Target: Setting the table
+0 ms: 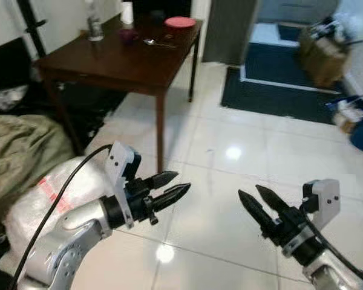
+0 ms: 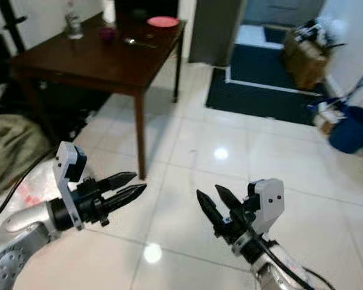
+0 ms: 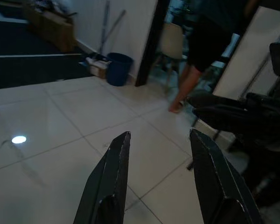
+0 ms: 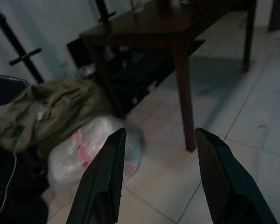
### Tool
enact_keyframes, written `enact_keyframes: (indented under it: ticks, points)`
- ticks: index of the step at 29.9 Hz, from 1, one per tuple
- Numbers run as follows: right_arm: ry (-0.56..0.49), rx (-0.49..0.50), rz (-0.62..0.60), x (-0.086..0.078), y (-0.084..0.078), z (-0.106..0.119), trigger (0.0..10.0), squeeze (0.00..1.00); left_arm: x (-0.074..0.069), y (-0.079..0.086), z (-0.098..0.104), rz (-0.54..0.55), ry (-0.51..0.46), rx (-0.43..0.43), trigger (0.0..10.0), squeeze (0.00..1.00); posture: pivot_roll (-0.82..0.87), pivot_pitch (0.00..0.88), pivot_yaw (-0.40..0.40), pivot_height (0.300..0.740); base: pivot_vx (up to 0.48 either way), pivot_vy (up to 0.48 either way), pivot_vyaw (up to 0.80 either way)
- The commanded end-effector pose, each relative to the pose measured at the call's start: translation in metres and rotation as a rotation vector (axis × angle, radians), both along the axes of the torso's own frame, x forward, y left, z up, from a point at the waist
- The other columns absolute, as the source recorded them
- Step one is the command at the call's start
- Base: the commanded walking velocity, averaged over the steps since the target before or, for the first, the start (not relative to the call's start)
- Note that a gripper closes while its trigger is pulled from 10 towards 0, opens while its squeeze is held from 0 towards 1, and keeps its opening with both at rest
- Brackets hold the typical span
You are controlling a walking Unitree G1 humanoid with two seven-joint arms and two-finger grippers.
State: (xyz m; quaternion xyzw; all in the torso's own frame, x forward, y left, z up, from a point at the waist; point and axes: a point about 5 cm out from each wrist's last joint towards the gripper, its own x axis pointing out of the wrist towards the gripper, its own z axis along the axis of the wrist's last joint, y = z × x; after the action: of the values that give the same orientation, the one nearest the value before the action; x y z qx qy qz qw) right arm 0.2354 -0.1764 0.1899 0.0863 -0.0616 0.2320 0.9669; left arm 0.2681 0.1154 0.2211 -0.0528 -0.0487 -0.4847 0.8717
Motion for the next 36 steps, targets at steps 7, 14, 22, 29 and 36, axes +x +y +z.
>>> enact_keyframes:
  ticks: [7,14,22,29,36]
  points:
    - [0.024,-0.003,0.005,0.000,0.000,-0.005,10.0,0.00,-0.001,0.000,-0.003,0.006,0.009,-0.001,10.0,0.00,0.02,0.117,0.064,0.740,0.000,0.000,-0.75]
    - [0.022,-0.003,0.009,0.000,0.001,-0.005,10.0,0.00,0.000,0.000,-0.004,0.006,0.008,-0.002,10.0,0.00,0.02,0.112,0.064,0.740,0.000,0.000,-0.75]
    - [0.020,-0.008,0.011,0.002,0.002,-0.006,10.0,0.00,0.003,0.001,-0.004,0.040,-0.003,-0.006,10.0,0.00,0.02,0.111,0.064,0.740,0.031,0.000,-0.74]
    - [0.033,-0.012,0.048,0.009,0.020,-0.013,10.0,0.00,0.009,0.001,-0.006,0.122,-0.021,0.002,10.0,0.00,0.03,0.110,0.057,0.740,0.464,0.000,0.00]
    - [0.029,-0.001,0.052,0.015,0.022,-0.013,10.0,0.00,0.008,0.001,-0.006,0.120,-0.024,-0.005,10.0,0.00,0.04,0.111,0.055,0.740,0.480,0.000,0.00]
